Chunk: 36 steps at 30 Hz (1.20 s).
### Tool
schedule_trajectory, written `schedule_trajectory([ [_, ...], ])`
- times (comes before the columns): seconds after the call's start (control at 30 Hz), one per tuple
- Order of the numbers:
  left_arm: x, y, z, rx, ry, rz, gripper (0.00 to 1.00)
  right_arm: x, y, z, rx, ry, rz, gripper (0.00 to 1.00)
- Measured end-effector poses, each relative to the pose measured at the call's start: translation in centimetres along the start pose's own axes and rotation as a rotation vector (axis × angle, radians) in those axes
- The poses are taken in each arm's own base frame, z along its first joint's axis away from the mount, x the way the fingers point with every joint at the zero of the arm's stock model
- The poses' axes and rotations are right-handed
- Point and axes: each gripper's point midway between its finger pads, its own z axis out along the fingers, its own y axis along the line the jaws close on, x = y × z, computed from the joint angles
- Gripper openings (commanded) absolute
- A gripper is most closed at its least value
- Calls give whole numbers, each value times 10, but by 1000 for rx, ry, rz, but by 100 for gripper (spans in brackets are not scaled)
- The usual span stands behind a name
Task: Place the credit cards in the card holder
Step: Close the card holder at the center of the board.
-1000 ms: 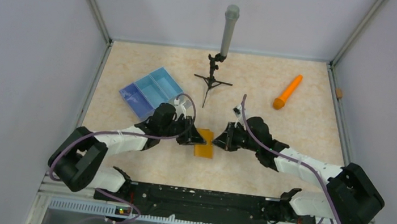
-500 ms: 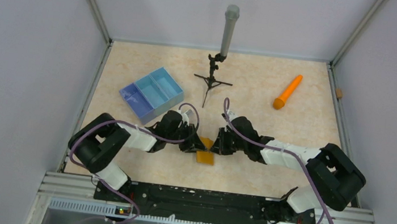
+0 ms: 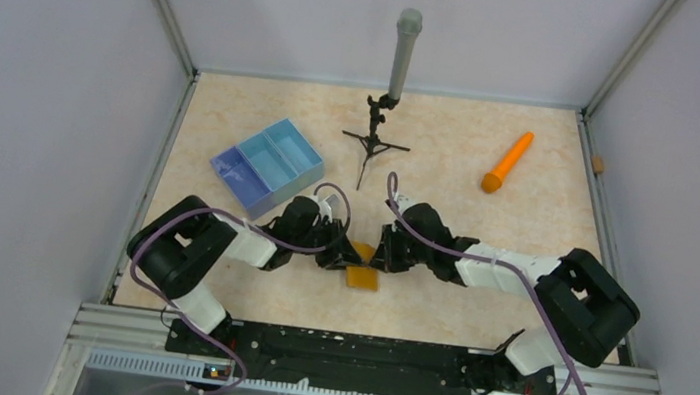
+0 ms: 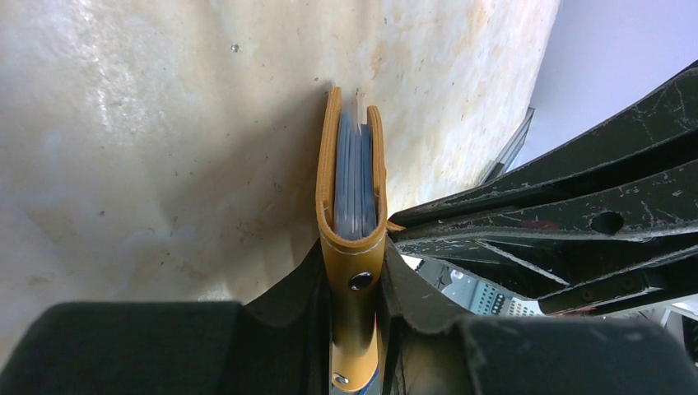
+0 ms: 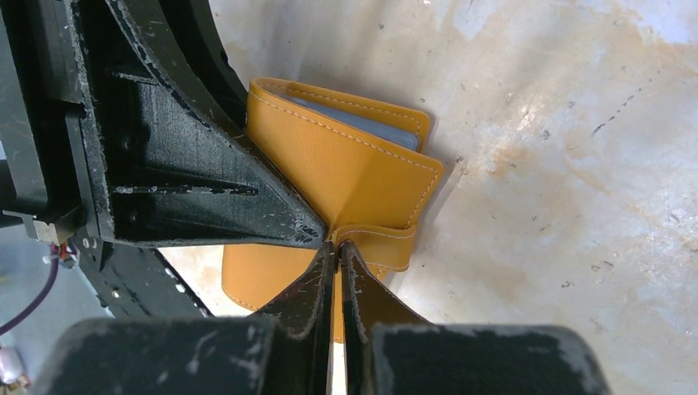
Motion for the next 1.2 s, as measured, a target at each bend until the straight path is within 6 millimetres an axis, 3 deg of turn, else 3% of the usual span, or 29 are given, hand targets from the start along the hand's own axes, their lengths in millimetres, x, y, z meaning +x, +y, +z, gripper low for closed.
schedule_trajectory([
  [1.2,0,5,0,19,-9,-51,0,2,7,7,61,50,-129,0],
])
